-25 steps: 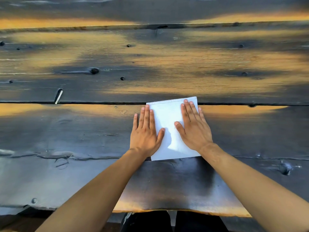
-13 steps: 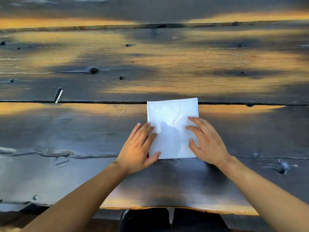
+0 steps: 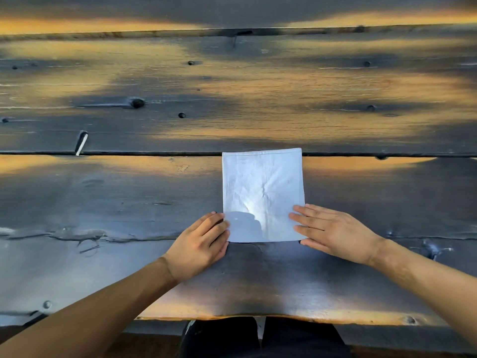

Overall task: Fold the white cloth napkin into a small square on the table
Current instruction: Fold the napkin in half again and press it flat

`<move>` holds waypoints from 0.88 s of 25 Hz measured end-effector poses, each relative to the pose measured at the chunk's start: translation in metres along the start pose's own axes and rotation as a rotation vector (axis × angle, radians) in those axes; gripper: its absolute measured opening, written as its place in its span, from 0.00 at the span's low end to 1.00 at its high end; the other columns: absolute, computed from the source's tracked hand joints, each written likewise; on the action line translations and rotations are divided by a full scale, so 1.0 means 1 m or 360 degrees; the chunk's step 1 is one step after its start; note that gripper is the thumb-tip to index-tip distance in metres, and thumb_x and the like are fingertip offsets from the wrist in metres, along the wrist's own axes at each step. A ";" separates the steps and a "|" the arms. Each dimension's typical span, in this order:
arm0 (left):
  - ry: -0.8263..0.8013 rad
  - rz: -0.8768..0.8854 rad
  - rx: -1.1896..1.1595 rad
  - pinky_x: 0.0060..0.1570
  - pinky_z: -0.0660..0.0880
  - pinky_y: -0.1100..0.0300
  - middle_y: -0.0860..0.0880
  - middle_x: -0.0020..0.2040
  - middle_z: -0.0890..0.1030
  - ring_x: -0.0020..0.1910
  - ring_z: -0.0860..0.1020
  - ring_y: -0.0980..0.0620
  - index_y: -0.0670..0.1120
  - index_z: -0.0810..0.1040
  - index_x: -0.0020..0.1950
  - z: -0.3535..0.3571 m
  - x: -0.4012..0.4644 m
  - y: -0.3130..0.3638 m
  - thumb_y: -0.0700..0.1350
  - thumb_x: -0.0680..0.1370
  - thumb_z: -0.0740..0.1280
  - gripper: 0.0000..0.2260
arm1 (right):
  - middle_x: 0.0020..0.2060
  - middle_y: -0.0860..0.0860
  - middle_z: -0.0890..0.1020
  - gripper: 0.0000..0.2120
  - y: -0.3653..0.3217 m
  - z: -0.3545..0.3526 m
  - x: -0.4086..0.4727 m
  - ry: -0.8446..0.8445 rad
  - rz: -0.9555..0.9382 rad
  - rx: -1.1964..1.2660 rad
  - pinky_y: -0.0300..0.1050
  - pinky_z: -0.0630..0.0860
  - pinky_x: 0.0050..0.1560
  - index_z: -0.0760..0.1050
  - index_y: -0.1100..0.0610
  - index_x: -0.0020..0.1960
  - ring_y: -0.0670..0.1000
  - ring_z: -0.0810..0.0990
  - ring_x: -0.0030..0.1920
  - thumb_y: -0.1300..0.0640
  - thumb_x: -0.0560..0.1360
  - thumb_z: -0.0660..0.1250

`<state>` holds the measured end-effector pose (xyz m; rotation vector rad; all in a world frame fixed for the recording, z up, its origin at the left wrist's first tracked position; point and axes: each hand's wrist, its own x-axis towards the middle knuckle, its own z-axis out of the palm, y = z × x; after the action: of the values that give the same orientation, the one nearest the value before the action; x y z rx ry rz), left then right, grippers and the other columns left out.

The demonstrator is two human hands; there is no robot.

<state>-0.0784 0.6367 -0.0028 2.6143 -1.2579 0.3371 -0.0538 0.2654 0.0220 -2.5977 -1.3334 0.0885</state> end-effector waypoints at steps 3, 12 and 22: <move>0.0048 -0.0010 -0.0061 0.62 0.77 0.46 0.41 0.53 0.84 0.57 0.82 0.40 0.37 0.85 0.50 0.002 0.003 0.000 0.43 0.78 0.71 0.08 | 0.65 0.54 0.81 0.11 -0.008 0.003 -0.002 0.0058 0.0022 -0.0012 0.55 0.77 0.65 0.85 0.58 0.54 0.55 0.77 0.69 0.53 0.76 0.73; 0.0100 -0.0497 -0.0622 0.58 0.78 0.51 0.40 0.47 0.83 0.54 0.83 0.42 0.35 0.79 0.43 -0.009 0.023 0.001 0.37 0.77 0.63 0.08 | 0.51 0.55 0.86 0.15 -0.024 -0.006 0.024 0.0347 0.0537 0.0296 0.49 0.72 0.69 0.83 0.65 0.51 0.55 0.84 0.57 0.58 0.77 0.60; 0.0195 -0.1507 -0.0776 0.31 0.67 0.56 0.58 0.28 0.68 0.27 0.71 0.46 0.43 0.73 0.45 -0.014 0.051 0.002 0.55 0.81 0.52 0.19 | 0.43 0.51 0.84 0.17 -0.020 -0.015 0.038 0.0117 0.1106 0.0674 0.49 0.76 0.38 0.67 0.51 0.53 0.56 0.83 0.42 0.39 0.76 0.65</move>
<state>-0.0507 0.6017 0.0264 2.3658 0.0332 0.0038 -0.0455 0.3048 0.0425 -2.5163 -0.2871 0.3378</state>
